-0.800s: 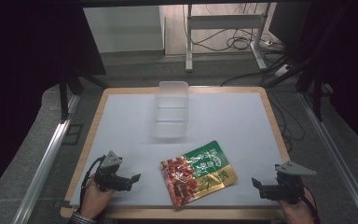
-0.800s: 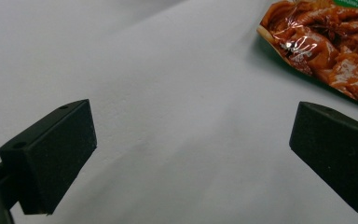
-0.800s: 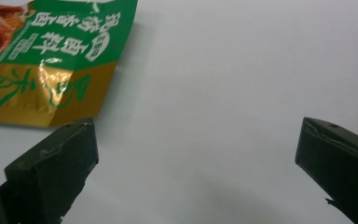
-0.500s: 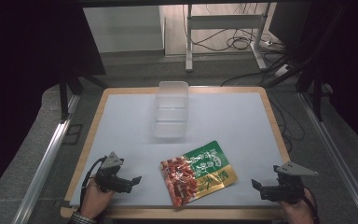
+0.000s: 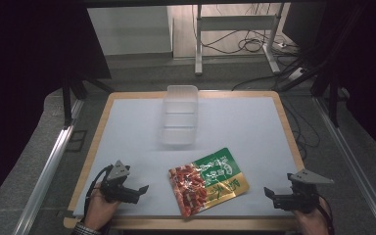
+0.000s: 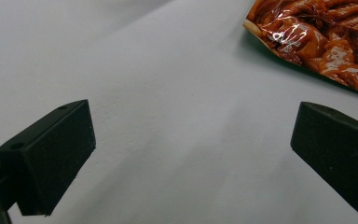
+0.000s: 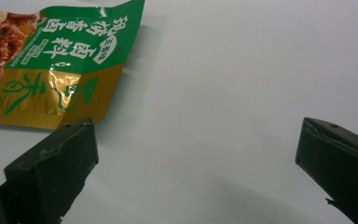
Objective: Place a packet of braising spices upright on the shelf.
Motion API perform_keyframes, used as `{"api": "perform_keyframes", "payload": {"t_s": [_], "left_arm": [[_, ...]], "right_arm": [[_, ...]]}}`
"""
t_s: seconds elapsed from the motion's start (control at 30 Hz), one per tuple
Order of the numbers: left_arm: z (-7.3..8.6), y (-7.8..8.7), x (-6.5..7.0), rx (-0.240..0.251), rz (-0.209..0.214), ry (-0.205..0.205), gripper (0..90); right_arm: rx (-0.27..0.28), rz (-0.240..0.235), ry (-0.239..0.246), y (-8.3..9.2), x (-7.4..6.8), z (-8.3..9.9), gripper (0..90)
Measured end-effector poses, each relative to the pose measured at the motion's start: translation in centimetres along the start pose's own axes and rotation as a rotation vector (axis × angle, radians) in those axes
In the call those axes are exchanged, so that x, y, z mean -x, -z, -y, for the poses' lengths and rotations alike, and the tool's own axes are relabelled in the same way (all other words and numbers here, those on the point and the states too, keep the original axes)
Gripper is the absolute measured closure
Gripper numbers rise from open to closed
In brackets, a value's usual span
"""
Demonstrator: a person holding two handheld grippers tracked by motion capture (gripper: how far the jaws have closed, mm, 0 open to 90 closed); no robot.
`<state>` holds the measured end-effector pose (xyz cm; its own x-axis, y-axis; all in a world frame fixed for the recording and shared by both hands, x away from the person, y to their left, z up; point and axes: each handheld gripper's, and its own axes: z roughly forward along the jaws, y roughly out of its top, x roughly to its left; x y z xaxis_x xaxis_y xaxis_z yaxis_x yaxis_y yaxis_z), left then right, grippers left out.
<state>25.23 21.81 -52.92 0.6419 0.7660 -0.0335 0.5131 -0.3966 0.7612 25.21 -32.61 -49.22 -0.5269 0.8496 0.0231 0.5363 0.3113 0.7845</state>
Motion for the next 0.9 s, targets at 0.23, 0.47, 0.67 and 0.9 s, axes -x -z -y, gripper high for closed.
{"api": "perform_keyframes", "payload": {"t_s": [0.23,0.47,0.67,0.9], "left_arm": [[0.0,0.0,0.2,-0.003,-0.011,-0.012,0.0],[0.0,0.0,0.2,-0.001,-0.009,-0.014,0.0],[0.0,-0.1,0.2,0.000,-0.005,-0.014,0.0],[0.0,-0.2,0.3,-0.005,-0.003,-0.019,0.0]], "right_arm": [[0.008,-0.020,0.011,-0.2,-0.2,-0.2,0.0],[0.009,-0.012,0.051,-0.5,-0.8,-0.6,0.0],[0.004,-0.015,0.068,-0.6,-0.9,-0.9,0.0],[0.038,-0.023,0.069,-0.8,-1.2,-1.5,0.0]]}}
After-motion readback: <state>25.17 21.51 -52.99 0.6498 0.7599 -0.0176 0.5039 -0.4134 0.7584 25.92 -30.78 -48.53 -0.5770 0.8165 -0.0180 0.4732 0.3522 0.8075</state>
